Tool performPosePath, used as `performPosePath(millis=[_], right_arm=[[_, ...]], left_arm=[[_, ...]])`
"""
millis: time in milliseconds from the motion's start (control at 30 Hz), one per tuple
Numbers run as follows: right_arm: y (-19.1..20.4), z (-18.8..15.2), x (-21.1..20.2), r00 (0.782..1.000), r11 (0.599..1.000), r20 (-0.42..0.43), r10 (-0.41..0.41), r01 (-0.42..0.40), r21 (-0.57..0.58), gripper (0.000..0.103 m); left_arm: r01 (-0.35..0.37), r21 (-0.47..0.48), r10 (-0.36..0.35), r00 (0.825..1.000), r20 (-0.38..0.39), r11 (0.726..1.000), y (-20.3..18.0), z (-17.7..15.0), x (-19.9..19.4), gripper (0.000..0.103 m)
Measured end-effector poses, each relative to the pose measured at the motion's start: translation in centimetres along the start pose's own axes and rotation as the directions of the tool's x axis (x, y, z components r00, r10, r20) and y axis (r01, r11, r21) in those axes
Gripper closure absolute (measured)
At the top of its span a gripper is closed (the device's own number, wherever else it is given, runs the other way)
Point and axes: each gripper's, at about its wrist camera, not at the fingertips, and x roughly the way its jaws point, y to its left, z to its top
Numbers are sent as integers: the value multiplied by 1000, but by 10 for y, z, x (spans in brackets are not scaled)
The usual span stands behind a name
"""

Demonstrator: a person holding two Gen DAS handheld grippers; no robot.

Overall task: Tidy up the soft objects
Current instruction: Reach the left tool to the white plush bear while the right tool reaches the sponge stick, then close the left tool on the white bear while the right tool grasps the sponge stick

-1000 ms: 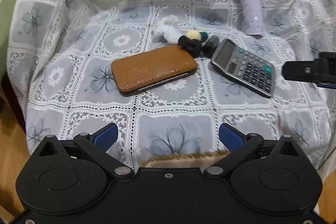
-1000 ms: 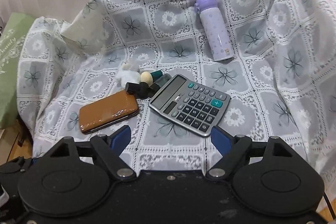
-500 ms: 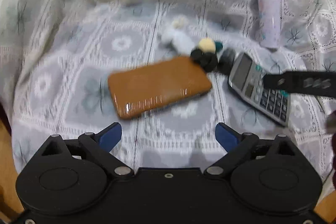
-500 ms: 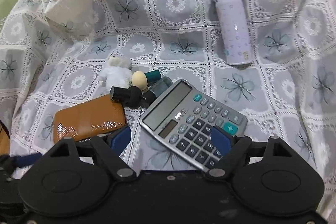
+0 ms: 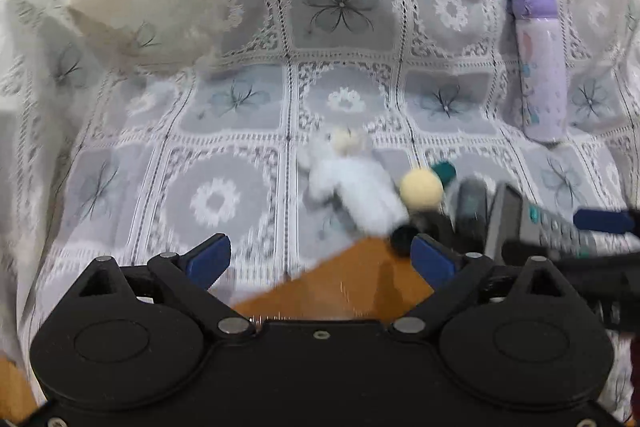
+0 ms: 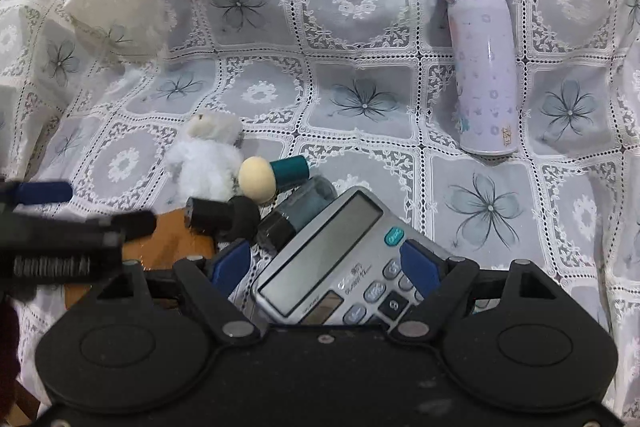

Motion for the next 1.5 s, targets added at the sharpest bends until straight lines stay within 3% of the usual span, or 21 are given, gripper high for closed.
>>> performPosePath(millis=[200,333,533,700,1033,1200,1500], right_arm=[[-3,9,7,1000,1000,15,9,-9,1,21],[-4,11,9,1000,1000,16,14,-14,-4,21],[-4,10,10,1000,999,20,8,-7,-52,21],[0,13,17,1000,996,15,-5,6,-92,21],[17,34,47,1000,986,-17,14,-16,-166,21],[28,41,64,999,978,-15,37,-40,-205,23],[32,49,89,993,973,-77,87,-101,-206,29]], left_arm=[[52,5,-52,998,-34,999,-2,31,27,9],[38,8,-37,995,-93,999,-7,44,57,10],[-82,52,87,989,-123,995,-5,50,85,7],[-146,18,147,983,-113,989,15,57,92,4],[-27,-108,3,977,-213,994,42,60,117,2],[-36,-9,34,979,-201,999,29,59,120,2],[-14,-10,11,976,-217,1000,31,60,126,2]])
